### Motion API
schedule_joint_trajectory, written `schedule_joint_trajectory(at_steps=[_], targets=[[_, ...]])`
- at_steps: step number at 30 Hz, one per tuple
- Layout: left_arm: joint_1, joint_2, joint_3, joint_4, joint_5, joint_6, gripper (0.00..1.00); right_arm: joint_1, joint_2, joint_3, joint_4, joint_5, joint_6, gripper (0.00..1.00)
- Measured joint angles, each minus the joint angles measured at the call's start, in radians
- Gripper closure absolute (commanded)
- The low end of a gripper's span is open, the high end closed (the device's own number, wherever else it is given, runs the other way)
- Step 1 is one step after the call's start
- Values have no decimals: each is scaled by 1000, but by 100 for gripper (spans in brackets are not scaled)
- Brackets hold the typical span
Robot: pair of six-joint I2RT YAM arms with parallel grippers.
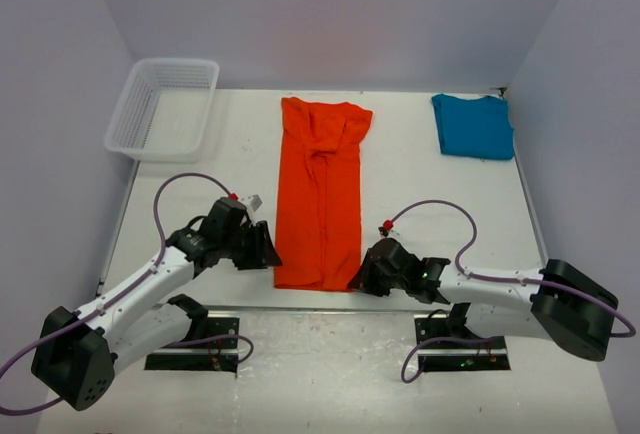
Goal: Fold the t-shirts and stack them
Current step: Grab the bottom of the folded rectangular tshirt with both arms
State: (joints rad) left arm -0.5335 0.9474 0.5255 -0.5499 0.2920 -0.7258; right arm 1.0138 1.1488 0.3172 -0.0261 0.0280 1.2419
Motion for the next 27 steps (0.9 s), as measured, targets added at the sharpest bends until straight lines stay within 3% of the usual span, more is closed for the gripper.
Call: schedule_joint_trajectory(at_steps=[2,3,27], targets=[[0,-2,0,-6,0,0,51,0,0,-7,-7,7,8,99],[0,-3,0,-8,0,0,51,0,0,-8,-9,8,10,100],[-29,30,-87,20,29,-45,47,0,14,-9,14,4,11,100]])
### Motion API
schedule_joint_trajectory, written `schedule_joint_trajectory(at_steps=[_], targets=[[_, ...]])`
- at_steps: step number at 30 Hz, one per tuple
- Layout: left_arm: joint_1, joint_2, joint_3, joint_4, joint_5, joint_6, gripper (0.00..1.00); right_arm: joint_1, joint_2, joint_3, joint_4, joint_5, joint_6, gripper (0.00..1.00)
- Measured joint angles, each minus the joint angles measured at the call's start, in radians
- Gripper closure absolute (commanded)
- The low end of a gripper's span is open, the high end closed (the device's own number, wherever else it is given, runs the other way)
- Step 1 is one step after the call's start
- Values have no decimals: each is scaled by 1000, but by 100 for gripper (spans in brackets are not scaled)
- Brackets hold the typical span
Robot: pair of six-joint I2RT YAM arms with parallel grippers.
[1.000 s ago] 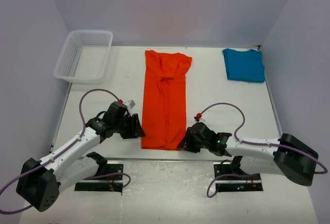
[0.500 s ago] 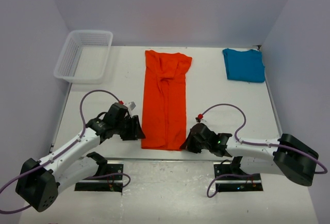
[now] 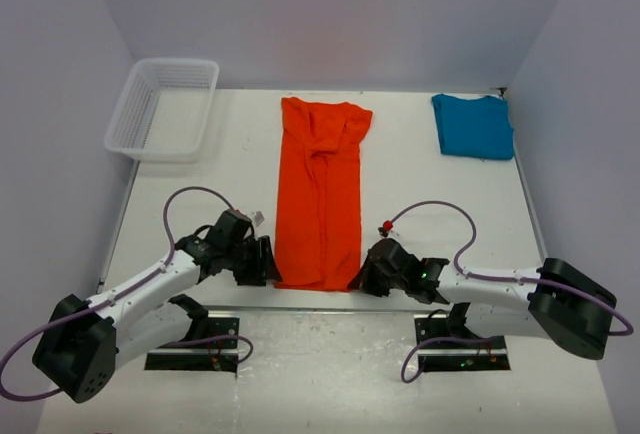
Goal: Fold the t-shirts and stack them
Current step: Grab the bottom of the folded rectangular tshirt with both arms
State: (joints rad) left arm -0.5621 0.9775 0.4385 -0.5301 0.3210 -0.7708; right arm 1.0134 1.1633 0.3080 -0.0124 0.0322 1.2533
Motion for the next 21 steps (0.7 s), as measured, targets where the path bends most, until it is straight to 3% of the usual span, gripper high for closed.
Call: schedule_joint_trajectory(at_steps=[16,21], targets=[[-9,122,-42,160,35,-20,47,0,-12,-7,-2,2,-2,100],[-11,141,-46,199,44,-23,54,0,-13,-7,-2,2,-3,100]])
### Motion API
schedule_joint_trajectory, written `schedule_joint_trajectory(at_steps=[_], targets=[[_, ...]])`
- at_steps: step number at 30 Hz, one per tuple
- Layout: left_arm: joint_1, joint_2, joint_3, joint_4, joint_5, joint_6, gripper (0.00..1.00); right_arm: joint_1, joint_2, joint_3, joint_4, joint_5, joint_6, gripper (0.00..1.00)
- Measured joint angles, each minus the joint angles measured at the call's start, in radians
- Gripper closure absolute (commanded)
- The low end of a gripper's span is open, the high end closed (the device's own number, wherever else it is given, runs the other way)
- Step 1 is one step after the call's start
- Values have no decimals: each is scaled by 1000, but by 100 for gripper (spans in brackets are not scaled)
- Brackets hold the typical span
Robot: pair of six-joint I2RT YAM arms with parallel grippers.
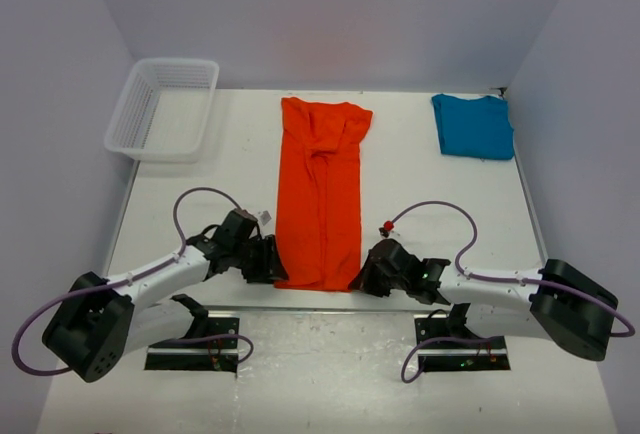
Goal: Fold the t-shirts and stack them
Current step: Grab the bottom of the folded rectangular tshirt with both arms
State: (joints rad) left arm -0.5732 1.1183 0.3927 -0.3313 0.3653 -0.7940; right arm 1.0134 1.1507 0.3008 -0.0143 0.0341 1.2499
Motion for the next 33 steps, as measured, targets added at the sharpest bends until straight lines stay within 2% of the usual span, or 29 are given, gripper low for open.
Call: schedule_joint_trajectory(at_steps=[9,11,12,15,24,33], targets=[[-4,0,-26,40,3,-10,67,0,0,0,-2,0,0,100],[-4,2,-32,52,5,-14,76,0,1,0,0,0,0,100],[-5,4,-35,56,5,-16,86,0,1,0,0,0,0,100],[-5,7,-50,63,6,-21,100,0,0,0,0,0,0,100],[-12,-85,-95,51,3,-35,100,3,-4,9,-30,4,1,100],[-29,-269,-95,-98,-11,-63,100,130,19,112,-245,92,53,100]])
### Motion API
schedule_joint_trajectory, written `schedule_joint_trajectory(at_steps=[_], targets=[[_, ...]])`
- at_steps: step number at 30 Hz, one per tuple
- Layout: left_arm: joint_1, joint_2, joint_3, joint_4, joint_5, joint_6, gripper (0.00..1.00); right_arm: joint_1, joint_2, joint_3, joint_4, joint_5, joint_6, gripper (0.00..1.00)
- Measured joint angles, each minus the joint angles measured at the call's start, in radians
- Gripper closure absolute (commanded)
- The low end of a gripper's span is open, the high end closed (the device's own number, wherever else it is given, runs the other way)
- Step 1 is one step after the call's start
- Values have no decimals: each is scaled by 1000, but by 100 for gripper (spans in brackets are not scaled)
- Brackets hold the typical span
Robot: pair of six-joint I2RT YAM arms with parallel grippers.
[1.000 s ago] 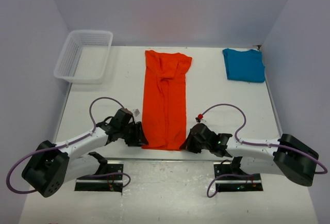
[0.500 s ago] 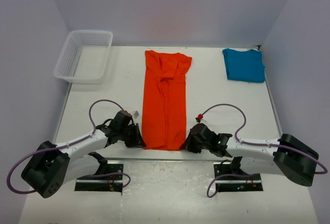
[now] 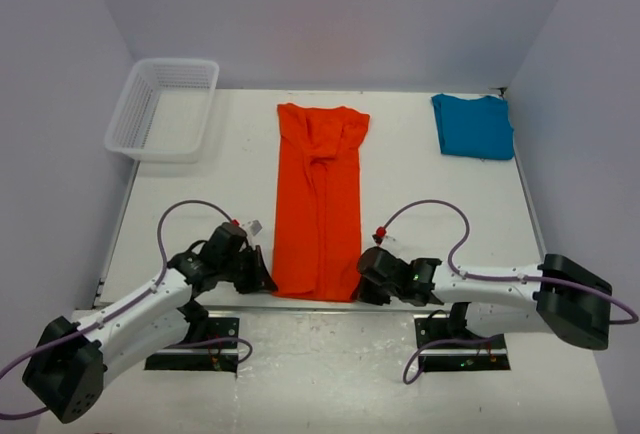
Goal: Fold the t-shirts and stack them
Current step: Grab the bottom of the folded rectangular tshirt with both arms, then fold the folded rectangular tshirt in 1/3 of the way
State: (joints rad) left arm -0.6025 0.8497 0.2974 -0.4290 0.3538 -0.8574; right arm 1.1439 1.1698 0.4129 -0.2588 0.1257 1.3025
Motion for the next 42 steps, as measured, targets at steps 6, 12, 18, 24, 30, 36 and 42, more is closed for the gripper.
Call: schedule_joint_trajectory(at_steps=[6,12,18,24,30,36,42], targets=[[-10,-81,6,-93,-1,-18,100,108,9,41,-106,42,68,100],[-18,-111,19,-133,10,-25,100,165,-2,100,-253,93,113,100],[-19,-16,137,-148,-16,-13,100,101,-3,211,-375,140,25,100],[-19,146,301,-134,-63,30,100,-64,70,354,-434,173,-192,100],[16,319,475,-103,-97,89,100,-265,179,552,-458,170,-436,100],[132,533,673,-78,-101,167,100,-413,344,789,-455,121,-641,100],[213,735,887,-64,-99,234,100,-496,561,972,-452,32,-784,100]])
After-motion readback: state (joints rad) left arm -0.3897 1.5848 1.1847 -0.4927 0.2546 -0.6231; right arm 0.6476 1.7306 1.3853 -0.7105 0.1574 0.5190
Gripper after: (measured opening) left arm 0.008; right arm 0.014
